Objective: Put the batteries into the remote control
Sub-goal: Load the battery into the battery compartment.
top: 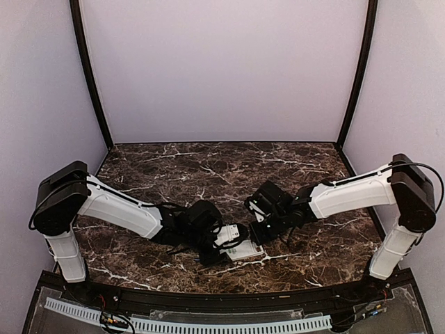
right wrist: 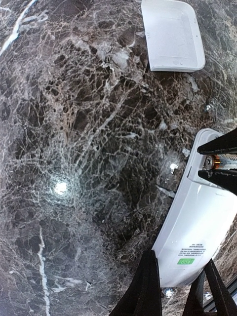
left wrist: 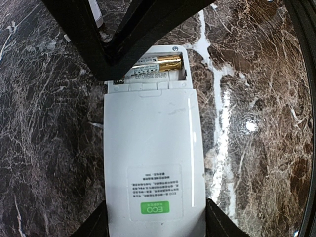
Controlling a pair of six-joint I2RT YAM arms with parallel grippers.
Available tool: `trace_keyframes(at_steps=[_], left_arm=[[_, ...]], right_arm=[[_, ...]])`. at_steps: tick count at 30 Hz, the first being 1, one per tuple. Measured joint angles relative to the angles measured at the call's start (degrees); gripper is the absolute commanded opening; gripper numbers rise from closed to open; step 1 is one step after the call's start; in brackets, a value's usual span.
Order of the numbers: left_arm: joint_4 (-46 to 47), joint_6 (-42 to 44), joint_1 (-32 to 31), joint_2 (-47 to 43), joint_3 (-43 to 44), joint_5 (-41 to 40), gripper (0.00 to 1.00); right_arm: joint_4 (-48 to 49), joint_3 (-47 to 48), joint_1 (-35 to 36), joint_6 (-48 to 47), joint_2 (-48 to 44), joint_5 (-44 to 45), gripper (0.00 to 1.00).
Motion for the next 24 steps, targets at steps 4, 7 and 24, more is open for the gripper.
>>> trace_keyframes(at_steps=[4, 7, 24], left_arm=[[0.00, 0.00, 0.02, 0.00, 0.00, 0.00, 0.34], [-0.02, 0.00, 0.02, 0.00, 0.00, 0.00, 0.34], [-0.02, 0.07, 0.02, 0.02, 0.00, -0.02, 0.34]], right_arm=[[-0.26, -0.37, 0.20, -0.04, -0.13, 0.81, 0.09], [-0.72, -0.37, 0.59, -0.07, -0.13, 1.79, 0.09], [-8.66, 2.45, 4.74, 1.77, 0.90, 10.62, 0.02]])
